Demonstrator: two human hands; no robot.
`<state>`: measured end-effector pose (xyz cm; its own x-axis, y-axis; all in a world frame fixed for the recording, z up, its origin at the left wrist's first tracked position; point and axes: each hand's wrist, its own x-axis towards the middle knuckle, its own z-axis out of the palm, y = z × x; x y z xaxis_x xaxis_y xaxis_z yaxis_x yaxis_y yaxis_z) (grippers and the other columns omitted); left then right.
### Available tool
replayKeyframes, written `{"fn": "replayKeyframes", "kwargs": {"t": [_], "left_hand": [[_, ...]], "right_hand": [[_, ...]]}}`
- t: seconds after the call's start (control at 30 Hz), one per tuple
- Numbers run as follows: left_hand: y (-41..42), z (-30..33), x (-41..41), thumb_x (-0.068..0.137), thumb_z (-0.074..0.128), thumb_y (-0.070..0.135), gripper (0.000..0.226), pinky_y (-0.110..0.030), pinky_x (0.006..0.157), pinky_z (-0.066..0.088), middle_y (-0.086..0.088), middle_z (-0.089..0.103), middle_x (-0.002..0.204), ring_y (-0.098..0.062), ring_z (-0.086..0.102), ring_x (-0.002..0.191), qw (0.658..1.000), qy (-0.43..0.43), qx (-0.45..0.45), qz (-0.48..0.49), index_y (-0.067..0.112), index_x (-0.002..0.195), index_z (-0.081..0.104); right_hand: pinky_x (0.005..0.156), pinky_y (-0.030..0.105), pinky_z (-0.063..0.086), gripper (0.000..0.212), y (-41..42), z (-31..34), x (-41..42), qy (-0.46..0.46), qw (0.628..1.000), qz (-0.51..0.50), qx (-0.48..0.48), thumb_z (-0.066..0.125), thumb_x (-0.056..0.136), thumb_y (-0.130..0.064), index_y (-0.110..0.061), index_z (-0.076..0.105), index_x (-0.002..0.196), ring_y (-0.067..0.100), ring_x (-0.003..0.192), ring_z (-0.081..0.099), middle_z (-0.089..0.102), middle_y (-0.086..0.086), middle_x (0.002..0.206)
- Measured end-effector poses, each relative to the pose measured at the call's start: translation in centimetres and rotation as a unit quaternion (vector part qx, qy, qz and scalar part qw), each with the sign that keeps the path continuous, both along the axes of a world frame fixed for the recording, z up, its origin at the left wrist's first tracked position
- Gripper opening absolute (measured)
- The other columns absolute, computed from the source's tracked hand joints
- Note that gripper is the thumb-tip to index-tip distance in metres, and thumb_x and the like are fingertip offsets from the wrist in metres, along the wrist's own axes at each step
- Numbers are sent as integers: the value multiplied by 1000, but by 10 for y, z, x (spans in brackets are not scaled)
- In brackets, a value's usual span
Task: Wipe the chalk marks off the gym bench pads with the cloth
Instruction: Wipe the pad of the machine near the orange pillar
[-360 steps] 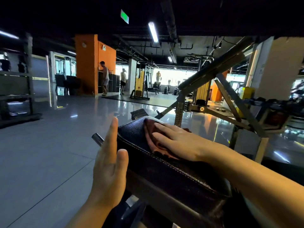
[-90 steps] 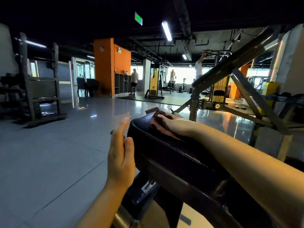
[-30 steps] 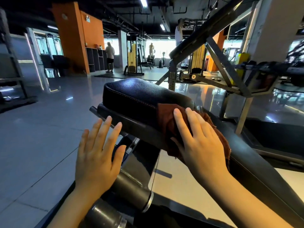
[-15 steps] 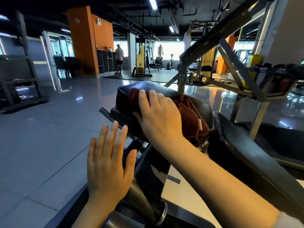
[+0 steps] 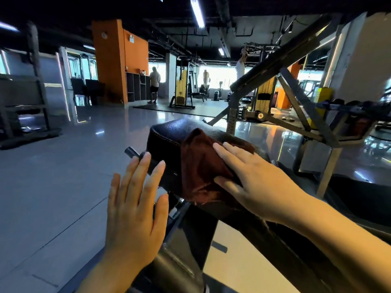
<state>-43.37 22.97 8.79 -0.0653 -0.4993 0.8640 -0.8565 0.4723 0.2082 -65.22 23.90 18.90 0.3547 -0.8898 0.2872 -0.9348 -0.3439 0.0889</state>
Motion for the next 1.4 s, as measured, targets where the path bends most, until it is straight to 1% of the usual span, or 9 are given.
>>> {"fn": "replayKeyframes", "kwargs": {"t": [0.27,0.43,0.6,0.73,0.87,1.07,1.17,1.23,1.4], "left_hand": [[-32,16,-14,97,21,49,62,-25,118,-7,20,-5,160,-4,-1,148,997,59,48,-19,39,152,-6],[-31,13,-14,98,18,50,62,-25,117,-10,18,-12,160,-5,-7,147,997,19,69,1,39,152,-10],[-32,10,-14,98,8,57,60,-36,121,0,13,-11,161,-8,-7,148,996,-23,86,-3,36,153,-5],[-35,7,-16,100,8,58,64,-27,117,-12,5,-15,162,-11,-13,147,994,-50,96,-2,29,154,-9],[-35,9,-25,94,0,67,62,-36,116,-4,17,-24,157,-5,-20,144,994,18,100,-38,43,147,-21],[-17,14,-24,88,10,71,60,-38,115,10,41,-11,149,16,-5,138,985,141,76,-58,60,140,-19],[-9,7,-6,94,14,63,65,-24,119,-2,23,-6,159,4,-3,145,995,72,76,5,42,151,-11],[-6,-7,7,99,15,57,65,-34,120,3,3,5,163,-14,7,149,995,-21,84,54,26,155,3],[-2,-22,13,100,16,57,63,-40,115,14,1,14,162,-17,13,148,995,1,70,64,27,155,9]], "right_hand": [[114,62,15,71,-73,33,75,-74,994,54,53,27,94,-67,-31,11,154,28,147,17,23,6,158],[119,53,8,61,-136,52,70,-121,974,137,135,25,98,-61,-36,18,153,15,148,14,18,-5,162],[115,28,15,51,-151,40,-6,-201,964,46,171,25,102,-51,-38,22,152,18,143,29,27,-2,158],[113,22,16,54,-134,16,-58,-259,953,25,157,29,98,-55,-38,27,149,8,138,30,32,-5,155],[119,54,8,93,-109,12,-49,-191,973,19,126,12,66,-96,-53,13,148,11,148,13,16,-9,162],[117,61,-2,75,-72,33,56,-64,985,139,80,26,84,-79,-52,2,150,17,150,2,3,-9,163],[118,59,4,68,-115,45,70,-94,978,152,110,26,90,-74,-48,10,151,17,149,11,12,-8,163],[117,58,13,66,-153,45,60,-125,974,145,123,27,90,-73,-45,22,150,19,146,21,23,-6,160],[116,47,26,57,-184,38,24,-230,955,59,177,45,91,-65,-44,36,143,28,134,39,36,3,152]]}}
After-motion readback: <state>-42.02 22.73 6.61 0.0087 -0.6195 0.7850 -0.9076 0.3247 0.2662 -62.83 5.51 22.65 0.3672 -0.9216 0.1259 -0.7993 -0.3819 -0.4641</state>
